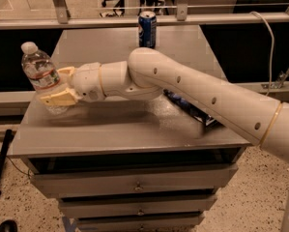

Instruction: Pick water bottle

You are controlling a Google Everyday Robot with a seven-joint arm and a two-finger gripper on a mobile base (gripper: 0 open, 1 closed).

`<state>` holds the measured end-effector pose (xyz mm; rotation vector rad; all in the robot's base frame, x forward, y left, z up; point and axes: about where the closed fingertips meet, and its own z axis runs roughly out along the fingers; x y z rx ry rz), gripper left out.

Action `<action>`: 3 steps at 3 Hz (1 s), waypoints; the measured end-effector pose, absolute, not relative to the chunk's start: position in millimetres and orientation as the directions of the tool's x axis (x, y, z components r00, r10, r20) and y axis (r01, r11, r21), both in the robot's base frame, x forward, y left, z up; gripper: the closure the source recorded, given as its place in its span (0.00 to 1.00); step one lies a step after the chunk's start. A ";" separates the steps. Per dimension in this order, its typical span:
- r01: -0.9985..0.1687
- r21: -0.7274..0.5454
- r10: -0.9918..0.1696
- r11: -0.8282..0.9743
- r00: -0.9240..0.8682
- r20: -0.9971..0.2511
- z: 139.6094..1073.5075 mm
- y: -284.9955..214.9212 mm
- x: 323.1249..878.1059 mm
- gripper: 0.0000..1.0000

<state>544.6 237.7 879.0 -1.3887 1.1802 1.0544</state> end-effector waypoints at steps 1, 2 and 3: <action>-0.988 -0.156 -0.110 0.006 0.155 -0.982 896.1 217.1 558.4 0.88; -0.984 -0.173 -0.095 0.048 0.168 -0.981 928.3 188.5 565.9 1.00; -0.983 -0.176 -0.094 0.051 0.170 -0.981 930.9 186.5 566.4 1.00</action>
Offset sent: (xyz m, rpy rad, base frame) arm 0.0334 -0.0937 0.0923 0.0710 -0.0555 -0.1398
